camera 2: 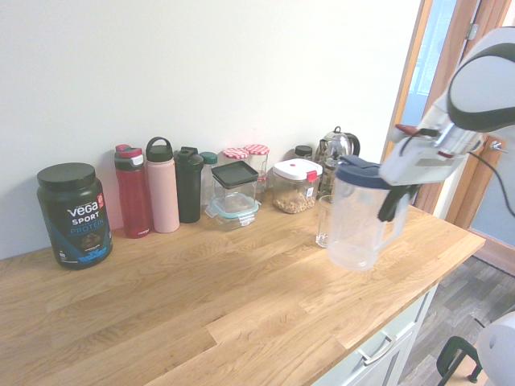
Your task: Pour me some water
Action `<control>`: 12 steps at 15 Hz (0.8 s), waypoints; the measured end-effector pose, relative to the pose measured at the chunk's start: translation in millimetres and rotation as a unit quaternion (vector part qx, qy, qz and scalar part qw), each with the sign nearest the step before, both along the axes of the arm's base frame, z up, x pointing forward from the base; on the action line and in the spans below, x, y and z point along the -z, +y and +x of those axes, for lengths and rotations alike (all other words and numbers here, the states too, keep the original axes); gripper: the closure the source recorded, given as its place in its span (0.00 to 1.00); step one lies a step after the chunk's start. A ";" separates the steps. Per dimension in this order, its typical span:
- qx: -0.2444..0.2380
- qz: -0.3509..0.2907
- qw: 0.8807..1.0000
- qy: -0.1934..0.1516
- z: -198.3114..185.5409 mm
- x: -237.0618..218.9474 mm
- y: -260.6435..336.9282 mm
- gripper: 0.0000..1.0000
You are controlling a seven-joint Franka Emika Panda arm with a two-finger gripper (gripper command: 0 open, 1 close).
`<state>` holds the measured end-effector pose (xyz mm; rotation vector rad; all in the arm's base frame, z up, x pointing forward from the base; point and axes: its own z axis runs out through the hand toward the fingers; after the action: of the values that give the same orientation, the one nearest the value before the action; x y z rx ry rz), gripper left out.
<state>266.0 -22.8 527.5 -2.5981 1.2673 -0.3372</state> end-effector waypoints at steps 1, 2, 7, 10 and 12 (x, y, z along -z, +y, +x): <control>-0.002 -0.005 1.000 -0.004 8.3 2.4 26.7 1.00; 0.000 -0.006 1.000 -0.008 15.0 5.6 49.8 1.00; 0.022 -0.010 0.999 -0.022 49.6 10.1 140.2 1.00; 0.041 -0.006 0.999 -0.032 56.8 11.7 197.9 1.00; 0.055 -0.008 0.998 -0.034 62.4 16.0 221.5 1.00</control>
<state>328.4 198.7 511.5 -2.5135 1.3915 -0.4530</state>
